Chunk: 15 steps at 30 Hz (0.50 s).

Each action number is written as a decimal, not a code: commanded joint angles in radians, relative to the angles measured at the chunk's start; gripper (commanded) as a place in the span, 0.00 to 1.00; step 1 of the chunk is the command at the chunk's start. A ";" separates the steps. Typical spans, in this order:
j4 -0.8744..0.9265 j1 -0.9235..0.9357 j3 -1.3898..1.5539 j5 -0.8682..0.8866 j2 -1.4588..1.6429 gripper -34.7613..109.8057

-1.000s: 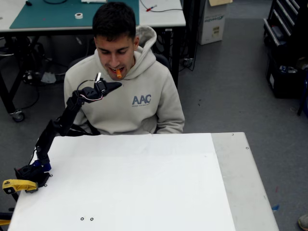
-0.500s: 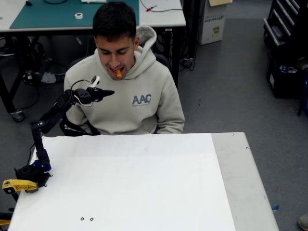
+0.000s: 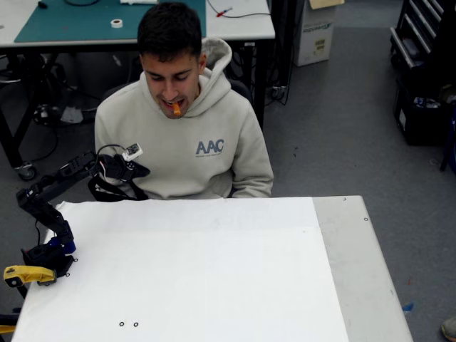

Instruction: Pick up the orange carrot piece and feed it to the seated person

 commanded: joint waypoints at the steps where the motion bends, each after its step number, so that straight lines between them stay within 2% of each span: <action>1: -0.014 -0.020 0.135 0.034 0.179 0.23; 15: -0.014 -0.038 0.715 0.020 0.667 0.23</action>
